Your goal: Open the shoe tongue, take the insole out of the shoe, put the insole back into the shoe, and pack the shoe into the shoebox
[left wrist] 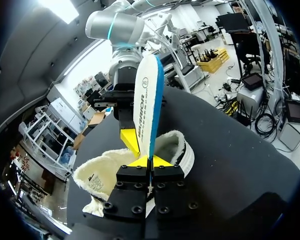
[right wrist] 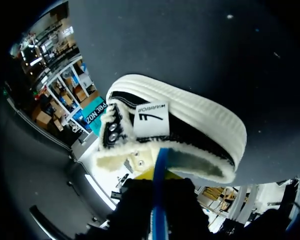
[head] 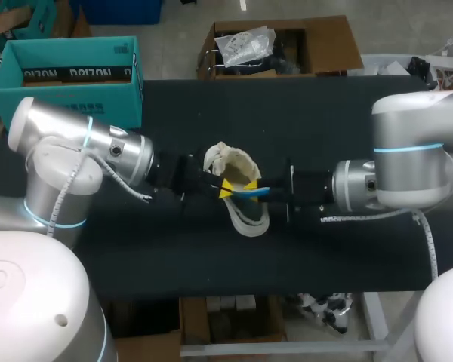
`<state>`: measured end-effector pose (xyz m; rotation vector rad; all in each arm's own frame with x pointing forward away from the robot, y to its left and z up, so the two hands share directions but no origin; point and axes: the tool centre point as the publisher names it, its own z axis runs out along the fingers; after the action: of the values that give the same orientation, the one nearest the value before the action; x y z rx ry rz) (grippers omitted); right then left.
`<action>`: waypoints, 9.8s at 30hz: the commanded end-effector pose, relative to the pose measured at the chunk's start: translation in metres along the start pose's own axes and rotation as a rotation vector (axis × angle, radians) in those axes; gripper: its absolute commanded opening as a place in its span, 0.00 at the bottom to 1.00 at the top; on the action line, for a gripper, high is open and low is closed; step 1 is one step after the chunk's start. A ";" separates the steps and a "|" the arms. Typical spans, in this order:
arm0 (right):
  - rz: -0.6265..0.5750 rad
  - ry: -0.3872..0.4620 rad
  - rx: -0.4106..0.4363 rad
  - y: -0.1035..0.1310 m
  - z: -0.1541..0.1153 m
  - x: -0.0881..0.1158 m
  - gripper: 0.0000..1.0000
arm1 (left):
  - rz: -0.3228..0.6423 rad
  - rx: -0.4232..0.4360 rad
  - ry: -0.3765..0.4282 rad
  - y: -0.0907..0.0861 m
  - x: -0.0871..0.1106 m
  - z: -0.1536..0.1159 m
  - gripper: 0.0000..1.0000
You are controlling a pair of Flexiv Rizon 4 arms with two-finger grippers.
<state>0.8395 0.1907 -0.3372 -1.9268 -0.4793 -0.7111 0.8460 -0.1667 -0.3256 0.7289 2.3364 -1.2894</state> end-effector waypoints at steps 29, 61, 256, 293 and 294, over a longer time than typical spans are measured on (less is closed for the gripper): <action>-0.003 0.009 -0.062 0.040 0.013 0.003 0.00 | 0.049 0.000 -0.028 -0.004 -0.013 0.019 0.37; -0.072 0.056 -0.064 0.025 -0.015 0.002 0.00 | 0.036 -0.043 -0.073 0.015 -0.008 0.024 0.00; -0.205 -0.142 -0.309 0.016 -0.011 -0.028 0.00 | 0.038 -0.027 -0.126 0.003 -0.013 -0.018 1.00; -0.279 -0.222 -0.311 -0.008 -0.003 -0.025 0.00 | -0.246 -0.119 -0.225 0.004 -0.016 -0.129 1.00; -0.275 -0.217 -0.295 -0.005 -0.001 -0.026 0.00 | -0.246 -0.119 -0.225 0.004 -0.016 -0.129 1.00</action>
<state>0.8014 0.1911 -0.3320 -2.3255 -0.8108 -0.8398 0.8495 -0.0600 -0.2555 0.2432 2.3329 -1.2412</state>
